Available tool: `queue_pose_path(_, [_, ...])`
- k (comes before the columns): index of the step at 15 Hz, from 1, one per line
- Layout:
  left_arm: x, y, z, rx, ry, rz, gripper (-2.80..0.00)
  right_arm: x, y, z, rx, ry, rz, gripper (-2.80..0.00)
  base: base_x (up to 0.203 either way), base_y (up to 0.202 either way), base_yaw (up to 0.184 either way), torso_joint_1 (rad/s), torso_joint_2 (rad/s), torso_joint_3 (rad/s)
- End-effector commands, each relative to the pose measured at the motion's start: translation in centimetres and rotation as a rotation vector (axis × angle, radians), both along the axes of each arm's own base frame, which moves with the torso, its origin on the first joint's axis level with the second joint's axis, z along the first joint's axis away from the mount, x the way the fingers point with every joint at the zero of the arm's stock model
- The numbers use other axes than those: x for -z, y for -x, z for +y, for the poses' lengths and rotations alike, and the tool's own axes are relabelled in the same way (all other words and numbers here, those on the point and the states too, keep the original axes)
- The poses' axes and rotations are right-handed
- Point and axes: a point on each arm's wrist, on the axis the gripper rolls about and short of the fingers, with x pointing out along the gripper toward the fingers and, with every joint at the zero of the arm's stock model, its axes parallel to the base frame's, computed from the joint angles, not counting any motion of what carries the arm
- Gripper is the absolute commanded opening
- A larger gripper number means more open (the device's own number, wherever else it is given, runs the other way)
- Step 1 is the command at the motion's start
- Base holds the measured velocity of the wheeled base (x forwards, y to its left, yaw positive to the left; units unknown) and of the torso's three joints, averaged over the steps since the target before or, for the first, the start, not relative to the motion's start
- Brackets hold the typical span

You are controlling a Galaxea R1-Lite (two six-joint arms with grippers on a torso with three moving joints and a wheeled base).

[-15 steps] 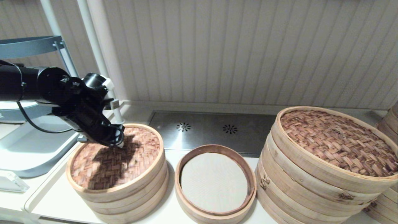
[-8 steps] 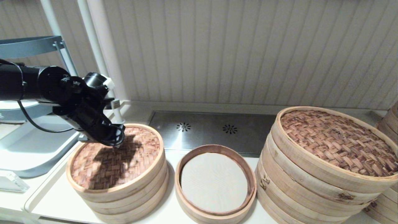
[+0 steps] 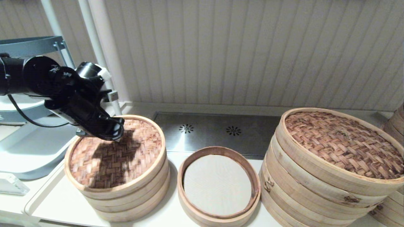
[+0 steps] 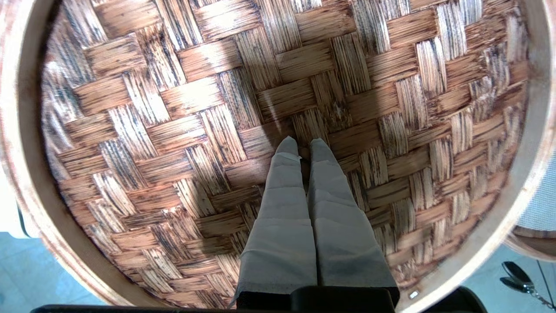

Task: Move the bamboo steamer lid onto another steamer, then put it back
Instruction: Pick up the steamer

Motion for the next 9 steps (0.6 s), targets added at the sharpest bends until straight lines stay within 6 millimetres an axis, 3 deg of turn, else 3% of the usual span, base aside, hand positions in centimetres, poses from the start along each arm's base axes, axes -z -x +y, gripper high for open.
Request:
queue_pose_path(1, [-1.0, 0.6, 0.1, 0.001, 0.005, -0.026, -2.80, 0.0, 0.0, 0.0, 0.000, 0.000, 0.003, -2.80, 0.000, 0.000, 0.000, 0.000, 0.00, 0.000])
queue_pose_path(9, [-2.9, 2.4, -1.0, 0.055, 0.026, -0.052, -2.80, 0.0, 0.0, 0.0, -0.001, 0.000, 0.002, -2.80, 0.000, 0.000, 0.000, 0.000, 0.00, 0.000])
